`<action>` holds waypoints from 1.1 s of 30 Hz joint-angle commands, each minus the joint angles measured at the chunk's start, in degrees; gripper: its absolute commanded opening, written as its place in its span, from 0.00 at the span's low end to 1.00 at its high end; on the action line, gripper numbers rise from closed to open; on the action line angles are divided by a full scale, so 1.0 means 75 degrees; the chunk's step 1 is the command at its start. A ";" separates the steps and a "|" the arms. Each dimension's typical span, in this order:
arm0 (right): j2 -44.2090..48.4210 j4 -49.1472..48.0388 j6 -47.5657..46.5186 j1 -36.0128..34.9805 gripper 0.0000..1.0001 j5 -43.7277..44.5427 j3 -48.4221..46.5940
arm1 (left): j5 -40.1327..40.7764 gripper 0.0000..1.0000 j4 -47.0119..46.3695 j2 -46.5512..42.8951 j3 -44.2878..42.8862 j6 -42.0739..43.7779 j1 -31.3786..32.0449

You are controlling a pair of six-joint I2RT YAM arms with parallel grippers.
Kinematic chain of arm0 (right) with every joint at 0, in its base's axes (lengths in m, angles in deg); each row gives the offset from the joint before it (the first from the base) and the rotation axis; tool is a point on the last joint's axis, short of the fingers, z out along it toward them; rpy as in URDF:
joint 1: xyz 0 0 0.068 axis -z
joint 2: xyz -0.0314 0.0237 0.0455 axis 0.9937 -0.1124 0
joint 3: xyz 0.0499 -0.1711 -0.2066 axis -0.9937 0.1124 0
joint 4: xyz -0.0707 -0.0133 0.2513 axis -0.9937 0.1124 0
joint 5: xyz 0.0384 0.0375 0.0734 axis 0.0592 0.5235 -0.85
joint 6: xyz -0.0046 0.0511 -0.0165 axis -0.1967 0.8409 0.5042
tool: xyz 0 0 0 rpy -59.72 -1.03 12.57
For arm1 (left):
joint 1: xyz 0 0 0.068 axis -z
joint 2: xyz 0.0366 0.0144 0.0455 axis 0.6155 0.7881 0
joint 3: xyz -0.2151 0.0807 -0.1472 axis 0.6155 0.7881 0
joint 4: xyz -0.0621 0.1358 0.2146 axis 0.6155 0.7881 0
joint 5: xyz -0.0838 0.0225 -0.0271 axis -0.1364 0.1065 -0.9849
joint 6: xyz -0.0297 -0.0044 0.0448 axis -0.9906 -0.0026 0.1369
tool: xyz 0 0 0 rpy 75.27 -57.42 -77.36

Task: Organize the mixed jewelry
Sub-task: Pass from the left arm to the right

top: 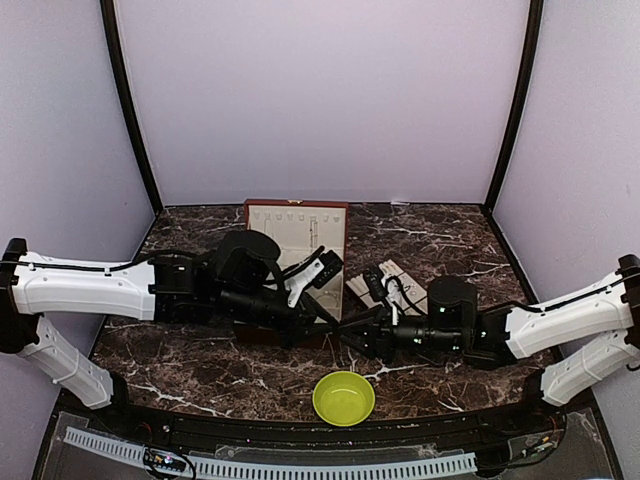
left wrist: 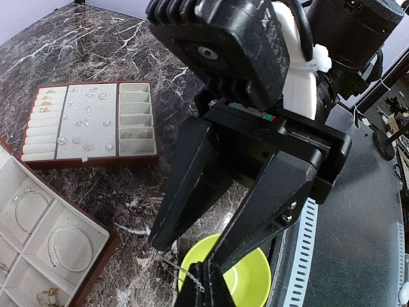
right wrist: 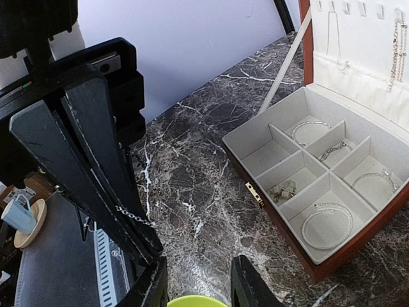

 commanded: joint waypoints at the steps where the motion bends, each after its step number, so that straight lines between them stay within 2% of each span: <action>1: -0.0021 -0.1022 -0.0072 0.0012 0.33 -0.0230 0.0038 | -0.0446 0.00 -0.0070 -0.0251 -0.0120 -0.0221 -0.0049; 24: -0.0439 -0.2314 -0.0466 -0.0056 0.29 -0.0371 0.0242 | -0.1351 0.00 -0.1031 -0.0581 0.0182 -0.1140 -0.0208; 33: -0.0350 -0.2501 -0.0488 -0.0120 0.28 -0.0644 0.0132 | -0.1260 0.00 -0.1113 -0.0743 0.0356 -0.1312 -0.0279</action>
